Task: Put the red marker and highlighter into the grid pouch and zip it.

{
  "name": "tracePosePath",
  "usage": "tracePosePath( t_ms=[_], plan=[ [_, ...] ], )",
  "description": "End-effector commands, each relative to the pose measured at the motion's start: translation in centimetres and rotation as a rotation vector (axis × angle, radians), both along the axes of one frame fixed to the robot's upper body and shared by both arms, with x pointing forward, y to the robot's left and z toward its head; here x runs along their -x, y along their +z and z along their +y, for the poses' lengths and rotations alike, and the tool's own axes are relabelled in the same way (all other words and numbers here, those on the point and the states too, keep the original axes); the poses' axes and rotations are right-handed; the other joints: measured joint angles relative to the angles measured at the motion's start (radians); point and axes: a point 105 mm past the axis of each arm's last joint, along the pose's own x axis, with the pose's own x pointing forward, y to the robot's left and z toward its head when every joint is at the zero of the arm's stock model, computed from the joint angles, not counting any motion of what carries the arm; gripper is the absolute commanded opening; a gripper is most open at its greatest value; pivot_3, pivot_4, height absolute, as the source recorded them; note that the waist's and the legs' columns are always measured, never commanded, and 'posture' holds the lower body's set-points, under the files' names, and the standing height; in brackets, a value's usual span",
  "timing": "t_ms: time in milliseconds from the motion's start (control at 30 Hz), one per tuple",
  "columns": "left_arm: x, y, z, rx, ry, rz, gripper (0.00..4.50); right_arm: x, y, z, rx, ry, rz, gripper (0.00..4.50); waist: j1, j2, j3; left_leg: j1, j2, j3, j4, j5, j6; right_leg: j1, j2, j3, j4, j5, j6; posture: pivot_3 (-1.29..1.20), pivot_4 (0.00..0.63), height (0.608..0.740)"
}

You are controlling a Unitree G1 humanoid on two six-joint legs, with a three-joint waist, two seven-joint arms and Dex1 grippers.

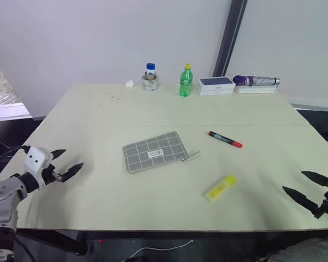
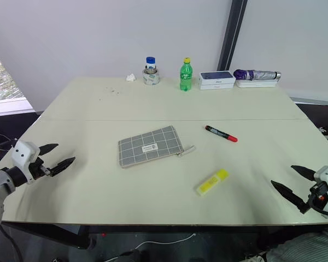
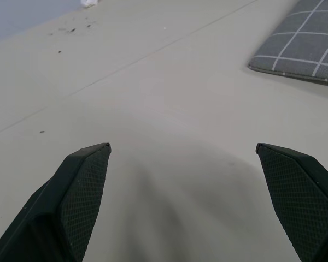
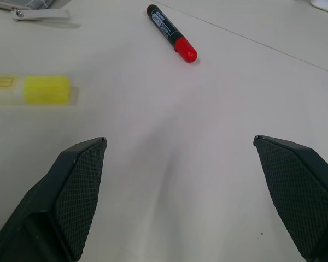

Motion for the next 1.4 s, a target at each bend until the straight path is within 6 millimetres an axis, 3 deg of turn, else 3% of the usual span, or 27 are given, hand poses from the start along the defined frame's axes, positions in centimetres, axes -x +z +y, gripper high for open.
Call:
tracePosePath(
  t_ms=[33,300,667,833,1000,1100,1200,1333,1400],
  plan=[
    [-0.3,1.6,-0.6,-0.048,-0.017,-0.083,4.5,-0.4,1.1,0.6,0.028,0.023,-0.045,4.48,0.0,0.0,0.0,0.0,0.0,0.0,0.0,0.0,0.0,0.0,0.0,0.0,0.0,0.0,0.0,0.0,0.15,0.74],
    [-0.4,2.3,-1.8,-0.075,-0.066,-0.132,4.5,-1.6,1.2,1.1,0.035,0.044,-0.047,4.48,0.0,0.0,0.0,0.0,0.0,0.0,0.0,0.0,0.0,0.0,0.0,0.0,0.0,0.0,0.0,0.0,0.15,0.74],
    [-0.6,2.6,-2.5,-0.062,-0.134,-0.137,4.5,-4.0,2.7,4.4,-0.002,0.104,-0.123,4.48,0.0,0.0,0.0,0.0,0.0,0.0,0.0,0.0,0.0,0.0,0.0,-0.001,0.0,0.0,0.0,0.0,0.15,0.74],
    [-0.9,2.9,-2.9,-0.075,-0.142,-0.159,4.5,-5.8,3.7,5.1,0.002,0.056,-0.146,4.48,0.0,0.0,0.0,0.0,0.0,0.0,0.001,0.0,0.0,0.0,0.0,-0.001,0.0,0.0,0.0,0.0,0.15,0.74],
    [-0.9,2.7,-3.3,-0.099,-0.153,-0.169,4.5,-6.0,3.8,5.7,0.01,0.077,-0.143,4.48,0.001,0.0,0.0,-0.001,0.0,0.0,0.0,0.0,0.0,-0.001,0.0,-0.001,0.0,0.0,0.0,0.0,0.15,0.74],
    [-0.8,2.5,-4.0,-0.114,-0.175,-0.179,4.5,-6.5,4.0,6.8,-0.016,0.102,-0.157,3.61,0.0,0.0,0.0,-0.001,0.0,0.0,0.001,0.0,0.0,-0.001,0.0,-0.001,0.0,0.0,0.0,0.0,0.15,0.74],
    [-0.7,2.0,-4.4,-0.139,-0.195,-0.176,4.5,-7.6,4.3,8.7,-0.019,0.134,-0.188,2.09,-0.004,0.0,0.0,-0.001,0.0,0.0,0.001,0.0,0.0,-0.001,0.001,-0.001,0.001,0.0,0.0,0.0,0.15,0.74],
    [-1.0,1.3,-5.4,-0.187,-0.228,-0.199,4.5,-10.6,3.8,12.0,0.046,0.152,-0.219,0.05,-0.007,0.0,0.0,-0.001,0.0,0.0,0.001,0.0,0.0,-0.003,0.001,0.0,0.002,0.0,0.0,0.0,0.15,0.74],
    [-1.2,1.0,-6.4,-0.277,-0.275,-0.225,4.5,-12.1,3.1,14.0,0.094,0.171,-0.225,0.05,-0.004,0.0,0.0,-0.002,0.0,0.001,0.001,0.0,0.0,-0.005,0.001,0.0,0.002,0.0,0.0,0.0,0.15,0.74]
  ],
)
